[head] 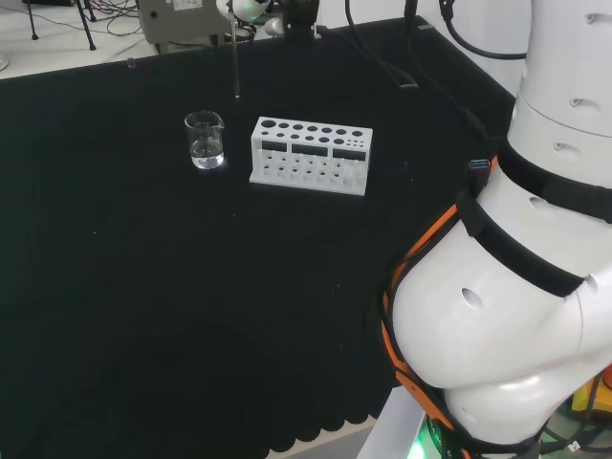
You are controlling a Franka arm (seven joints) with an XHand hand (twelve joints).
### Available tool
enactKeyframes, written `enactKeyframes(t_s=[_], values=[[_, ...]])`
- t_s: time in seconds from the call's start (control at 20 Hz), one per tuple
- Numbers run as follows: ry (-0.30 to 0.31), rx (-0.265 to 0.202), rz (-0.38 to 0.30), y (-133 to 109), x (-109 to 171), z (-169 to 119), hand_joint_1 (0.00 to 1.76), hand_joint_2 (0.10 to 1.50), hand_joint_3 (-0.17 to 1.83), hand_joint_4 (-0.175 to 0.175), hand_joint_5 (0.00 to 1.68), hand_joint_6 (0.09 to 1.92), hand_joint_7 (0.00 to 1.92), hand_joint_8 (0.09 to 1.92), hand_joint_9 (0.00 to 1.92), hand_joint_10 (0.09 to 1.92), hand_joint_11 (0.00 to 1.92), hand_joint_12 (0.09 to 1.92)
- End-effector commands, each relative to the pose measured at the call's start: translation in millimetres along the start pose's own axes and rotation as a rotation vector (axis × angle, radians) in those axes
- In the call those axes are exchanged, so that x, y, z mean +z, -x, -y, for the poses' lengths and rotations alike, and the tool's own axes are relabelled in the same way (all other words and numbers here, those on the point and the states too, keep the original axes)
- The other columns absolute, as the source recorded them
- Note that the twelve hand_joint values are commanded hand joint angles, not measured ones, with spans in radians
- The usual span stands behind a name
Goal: Put the glass rod back on the white test tube rack.
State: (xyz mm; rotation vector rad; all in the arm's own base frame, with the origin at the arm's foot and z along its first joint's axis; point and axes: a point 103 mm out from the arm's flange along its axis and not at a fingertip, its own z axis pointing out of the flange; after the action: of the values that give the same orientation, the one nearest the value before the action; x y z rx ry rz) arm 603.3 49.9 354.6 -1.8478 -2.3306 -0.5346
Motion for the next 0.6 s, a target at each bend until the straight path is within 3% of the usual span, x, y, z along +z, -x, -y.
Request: enactKeyframes(t_s=[0.05, 0.6], values=[[0.003, 0.005, 0.015, 2, -7, 1, 1.31, 0.61, 0.93, -0.175, 1.08, 0.89, 1.15, 1.28, 1.57, 1.04, 1.64, 0.85], [0.015, -0.001, 0.021, 4, -22, 5, 1.31, 0.61, 0.93, -0.175, 1.09, 0.88, 1.15, 1.28, 1.57, 1.04, 1.64, 0.85]])
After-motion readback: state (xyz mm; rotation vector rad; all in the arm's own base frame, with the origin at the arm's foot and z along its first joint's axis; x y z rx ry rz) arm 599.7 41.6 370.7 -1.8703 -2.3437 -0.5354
